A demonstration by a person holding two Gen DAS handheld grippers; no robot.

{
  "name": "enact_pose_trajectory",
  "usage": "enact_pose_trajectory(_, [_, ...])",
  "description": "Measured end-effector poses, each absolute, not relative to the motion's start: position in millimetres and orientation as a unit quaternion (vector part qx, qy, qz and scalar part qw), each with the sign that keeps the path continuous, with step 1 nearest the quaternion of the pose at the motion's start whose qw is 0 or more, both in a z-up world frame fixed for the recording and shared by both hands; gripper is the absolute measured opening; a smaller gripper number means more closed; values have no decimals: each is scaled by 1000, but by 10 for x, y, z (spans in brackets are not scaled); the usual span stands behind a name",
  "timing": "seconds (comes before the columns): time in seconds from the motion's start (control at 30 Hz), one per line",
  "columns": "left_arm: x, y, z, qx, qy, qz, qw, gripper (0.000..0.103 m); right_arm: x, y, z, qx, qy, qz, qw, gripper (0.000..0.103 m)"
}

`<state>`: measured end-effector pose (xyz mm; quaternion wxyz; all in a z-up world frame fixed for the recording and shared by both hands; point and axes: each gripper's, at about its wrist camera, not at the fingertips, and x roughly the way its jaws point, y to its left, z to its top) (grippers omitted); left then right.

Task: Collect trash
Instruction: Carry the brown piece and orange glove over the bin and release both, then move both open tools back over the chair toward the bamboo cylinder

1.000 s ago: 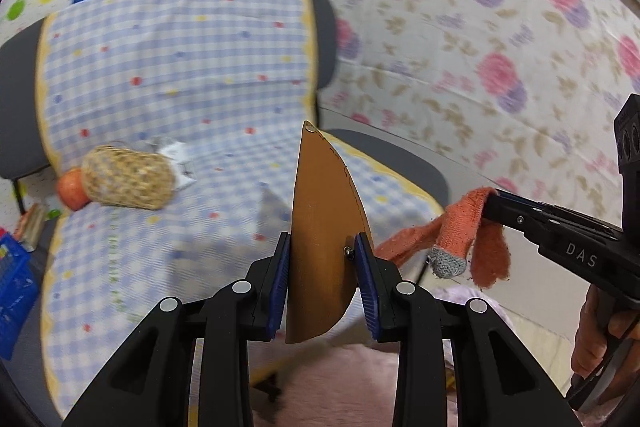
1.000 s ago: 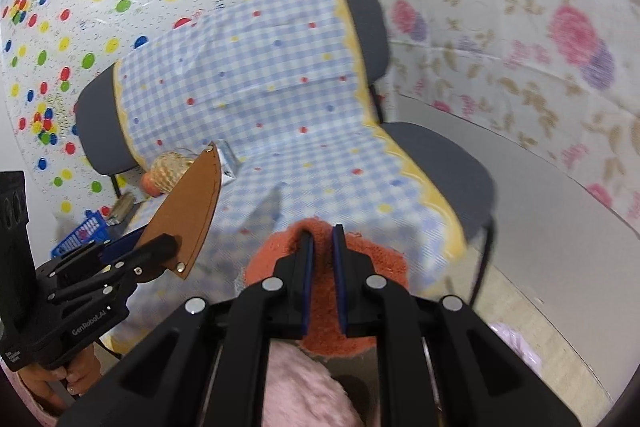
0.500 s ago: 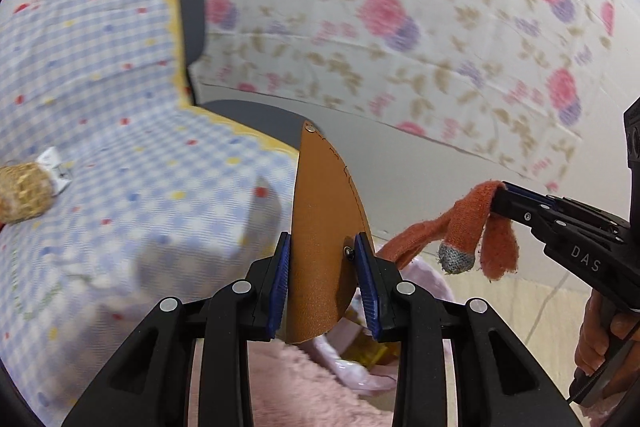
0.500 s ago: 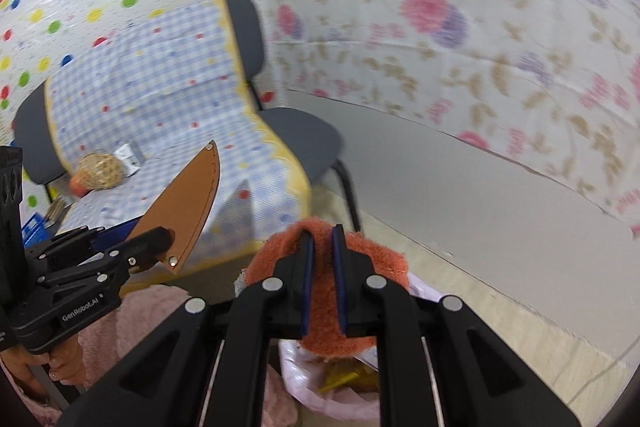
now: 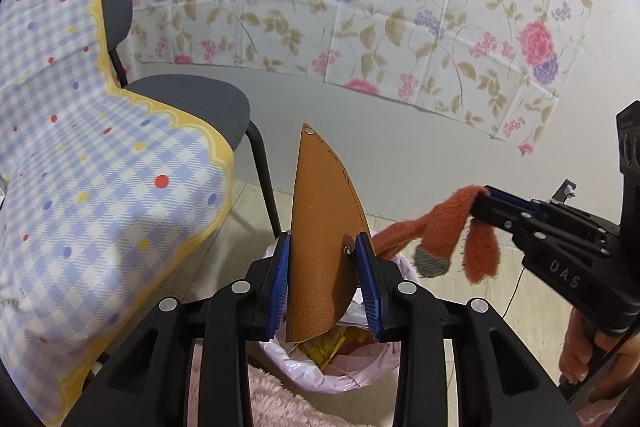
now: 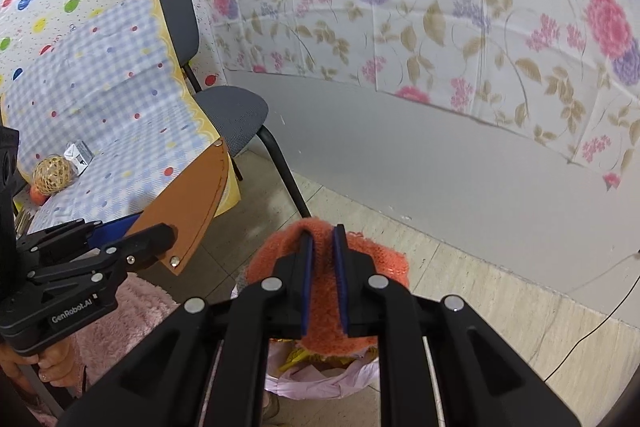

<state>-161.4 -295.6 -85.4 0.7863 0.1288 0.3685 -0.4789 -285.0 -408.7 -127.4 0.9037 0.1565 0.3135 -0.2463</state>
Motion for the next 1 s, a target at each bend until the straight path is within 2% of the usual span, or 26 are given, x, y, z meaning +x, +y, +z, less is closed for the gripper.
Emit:
enact_pose_trajectory(0.07, [-1585, -2998, -861, 128, 375, -477, 785, 53, -2804, -4112, -1312, 164, 318, -239, 903, 17])
enact_pose_trajectory(0.1, [-1571, -3003, -854, 125, 375, -474, 787, 67, -2792, -4122, -1320, 165, 318, -236, 903, 25])
enact_pose_trajectory(0.13, [-1558, -2997, -841, 121, 373, -471, 790, 69, -2785, -4120, -1321, 165, 317, -235, 904, 40])
enact_pose_trajectory(0.2, [-1524, -2973, -816, 116, 373, -464, 795, 69, -2782, -4105, -1294, 160, 312, -237, 906, 43])
enact_pose_trajectory(0.57, [-1371, -2588, -608, 87, 353, -417, 833, 69, -2834, -3959, -975, 138, 267, -230, 926, 43])
enact_pose_trajectory(1.0, [-1162, -1722, -350, 72, 321, -303, 894, 69, -2256, -3418, -782, 103, 280, -129, 946, 43])
